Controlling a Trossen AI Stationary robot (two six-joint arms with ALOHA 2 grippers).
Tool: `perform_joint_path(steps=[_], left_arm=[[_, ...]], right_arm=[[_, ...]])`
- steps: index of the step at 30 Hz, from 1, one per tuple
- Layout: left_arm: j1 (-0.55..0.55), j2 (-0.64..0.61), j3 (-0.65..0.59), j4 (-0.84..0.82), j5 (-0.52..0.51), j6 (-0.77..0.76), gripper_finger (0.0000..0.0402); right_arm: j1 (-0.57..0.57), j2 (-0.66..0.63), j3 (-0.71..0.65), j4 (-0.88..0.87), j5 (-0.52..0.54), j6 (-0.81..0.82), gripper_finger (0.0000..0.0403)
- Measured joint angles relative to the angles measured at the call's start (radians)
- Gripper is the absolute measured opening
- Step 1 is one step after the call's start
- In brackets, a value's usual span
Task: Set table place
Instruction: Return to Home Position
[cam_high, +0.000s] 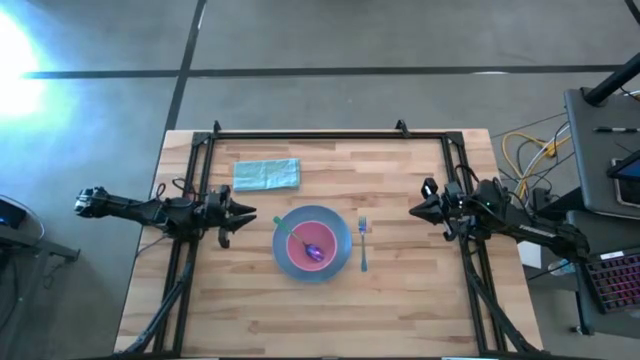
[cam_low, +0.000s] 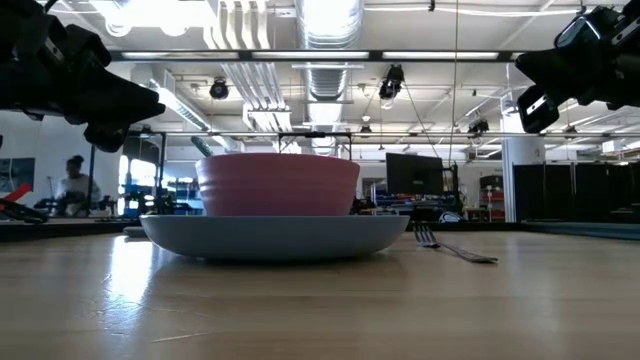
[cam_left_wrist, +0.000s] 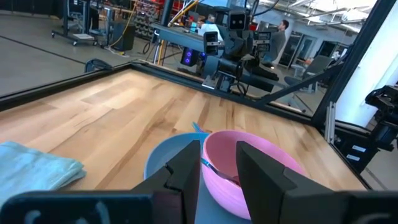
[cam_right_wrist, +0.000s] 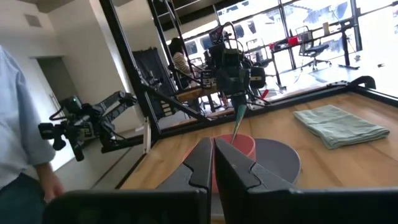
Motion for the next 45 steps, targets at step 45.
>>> perform_joint_path(steps=[45], left_arm=[[0.0, 0.005, 0.0, 0.016, -0.001, 0.0, 0.0089]], right_arm=[[0.0, 0.0, 0.0, 0.0, 0.0, 0.0, 0.0009]])
